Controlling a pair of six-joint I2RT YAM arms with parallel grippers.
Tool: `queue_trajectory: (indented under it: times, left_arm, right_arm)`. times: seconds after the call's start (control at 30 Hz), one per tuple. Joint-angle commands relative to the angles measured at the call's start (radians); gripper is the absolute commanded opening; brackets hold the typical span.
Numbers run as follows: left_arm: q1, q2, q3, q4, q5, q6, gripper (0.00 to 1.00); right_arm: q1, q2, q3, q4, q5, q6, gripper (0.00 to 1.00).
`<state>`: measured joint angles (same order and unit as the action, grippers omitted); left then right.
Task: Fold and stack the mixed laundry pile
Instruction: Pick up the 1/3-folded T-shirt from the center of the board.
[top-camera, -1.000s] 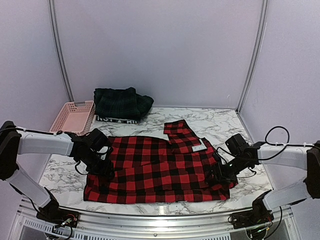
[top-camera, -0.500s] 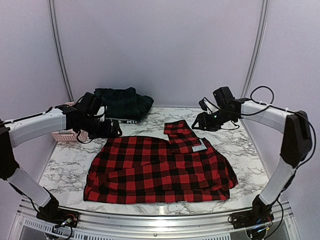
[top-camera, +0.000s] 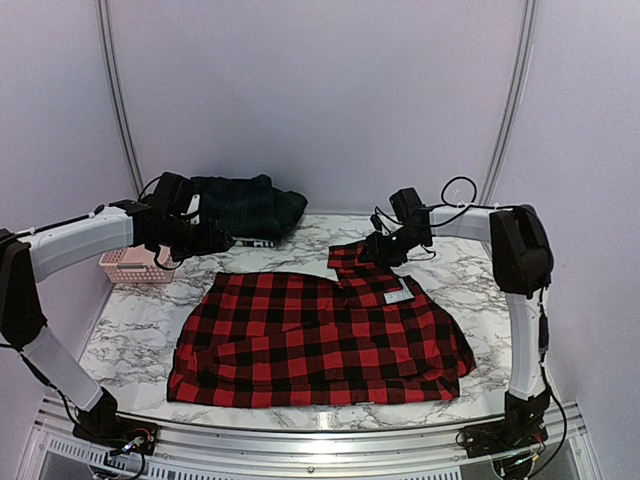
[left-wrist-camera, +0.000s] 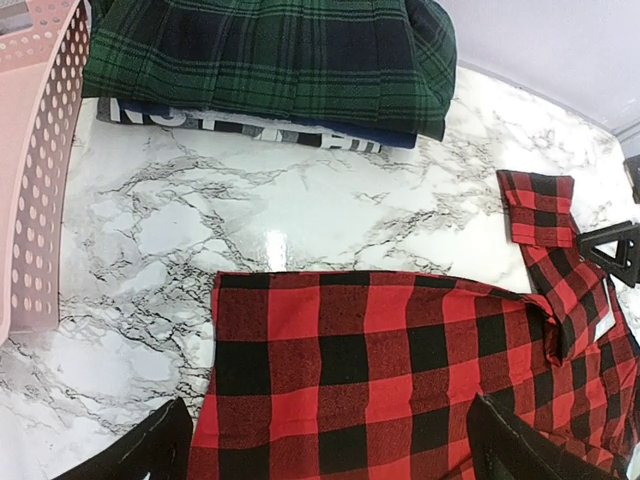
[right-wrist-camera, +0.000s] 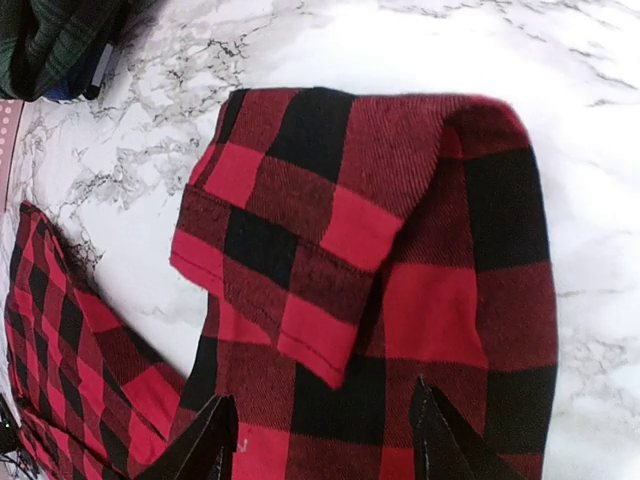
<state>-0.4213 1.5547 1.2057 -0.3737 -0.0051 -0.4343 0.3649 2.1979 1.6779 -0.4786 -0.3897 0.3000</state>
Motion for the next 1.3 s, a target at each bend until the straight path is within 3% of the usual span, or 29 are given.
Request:
queue_trajectory:
  times: [0.0,0.2,0.27,0.37,0.43,0.67,0.87,1.07,1.27]
  left_arm:
    - [0.009,0.026,0.023,0.013,-0.036,0.023,0.99]
    - [0.017,0.048,0.038,0.013,-0.054,0.045,0.99]
    - [0.020,0.059,0.045,0.013,-0.058,0.049,0.99]
    - [0.026,0.085,0.059,0.013,-0.052,0.056,0.99]
    - [0.031,0.114,0.074,0.013,-0.031,0.074,0.99]
    - [0.096,0.246,0.147,0.005,0.118,0.116,0.99]
    - [0.132,0.343,0.229,-0.005,0.133,0.198,0.98]
    - [0.140,0.407,0.265,-0.027,0.131,0.278,0.87]
    - [0.155,0.469,0.289,-0.039,0.148,0.362,0.74]
  right_arm:
    - [0.001,0.081,0.116,0.052,-0.023,0.043,0.55]
    - [0.017,0.206,0.259,0.018,-0.015,0.070,0.50]
    - [0.016,0.228,0.293,0.020,-0.036,0.082,0.38]
    - [0.013,0.221,0.336,0.053,-0.058,0.096,0.09]
    - [0.003,0.202,0.368,0.084,-0.068,0.107,0.00]
    - [-0.046,0.153,0.592,0.187,-0.114,0.150,0.00]
    - [-0.063,0.145,0.645,0.347,-0.223,0.224,0.00]
    - [-0.064,0.125,0.666,0.502,-0.278,0.251,0.00]
    - [-0.060,0.172,0.666,0.498,-0.320,0.272,0.00]
